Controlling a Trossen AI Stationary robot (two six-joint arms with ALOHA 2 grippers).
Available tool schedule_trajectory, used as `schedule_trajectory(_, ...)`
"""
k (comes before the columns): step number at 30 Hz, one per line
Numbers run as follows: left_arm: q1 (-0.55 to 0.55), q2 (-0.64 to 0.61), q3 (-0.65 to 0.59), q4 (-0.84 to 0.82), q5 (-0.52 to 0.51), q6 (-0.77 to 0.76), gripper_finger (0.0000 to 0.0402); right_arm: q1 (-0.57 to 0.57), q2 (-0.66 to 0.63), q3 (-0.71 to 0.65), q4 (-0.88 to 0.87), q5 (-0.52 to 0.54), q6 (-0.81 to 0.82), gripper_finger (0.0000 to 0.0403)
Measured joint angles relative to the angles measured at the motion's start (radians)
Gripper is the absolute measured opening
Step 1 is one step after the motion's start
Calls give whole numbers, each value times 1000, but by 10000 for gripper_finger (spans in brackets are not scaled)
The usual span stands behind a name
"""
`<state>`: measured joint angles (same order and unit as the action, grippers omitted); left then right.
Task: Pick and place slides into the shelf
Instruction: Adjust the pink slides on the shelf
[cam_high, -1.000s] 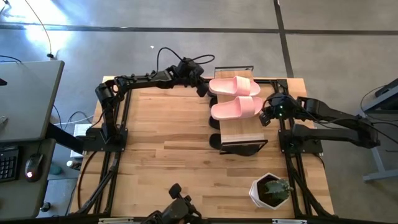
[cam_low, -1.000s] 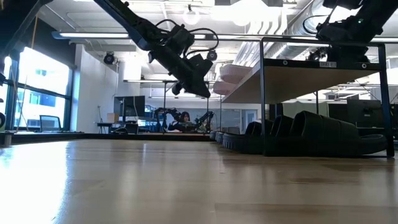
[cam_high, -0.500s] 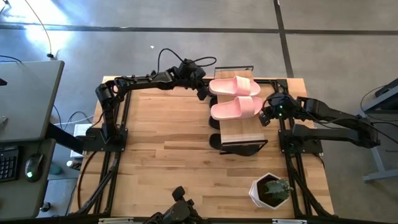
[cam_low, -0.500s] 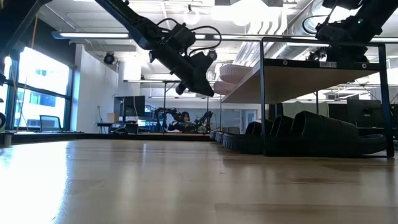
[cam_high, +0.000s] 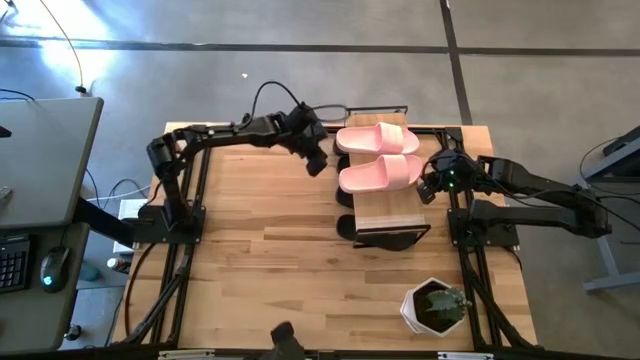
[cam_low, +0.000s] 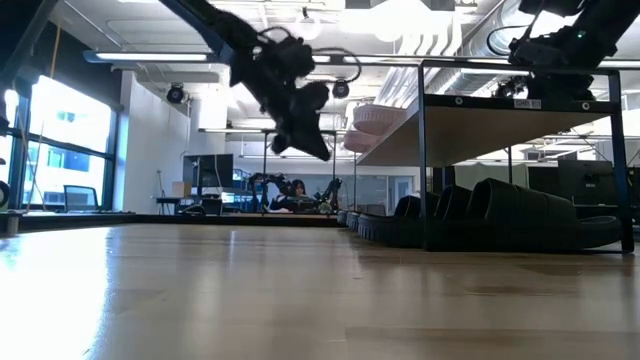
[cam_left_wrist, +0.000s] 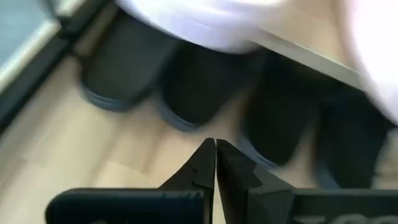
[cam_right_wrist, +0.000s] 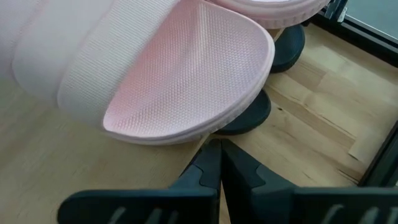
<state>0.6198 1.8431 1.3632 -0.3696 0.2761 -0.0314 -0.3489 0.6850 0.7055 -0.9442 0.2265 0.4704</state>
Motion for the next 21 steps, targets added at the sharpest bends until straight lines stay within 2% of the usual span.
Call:
schedule_trajectory(3,-44,-37,0,-45,16,10,1,0,-1,0,0,1,-2,0)
schedule_trajectory(8,-121,-86,0,-135,140,32,1,0,-1,0,-1,5,-24,0)
schedule_trajectory(12,-180,-92,0,-134,230,35,1,0,-1,0,-1,5,-27,0)
schedule_trajectory(15,-215,-92,0,-93,238,35,1,0,-1,0,-1,5,-27,0)
schedule_trajectory(21,-256,-91,0,11,165,18,0,0,-1,0,-1,5,-32,0)
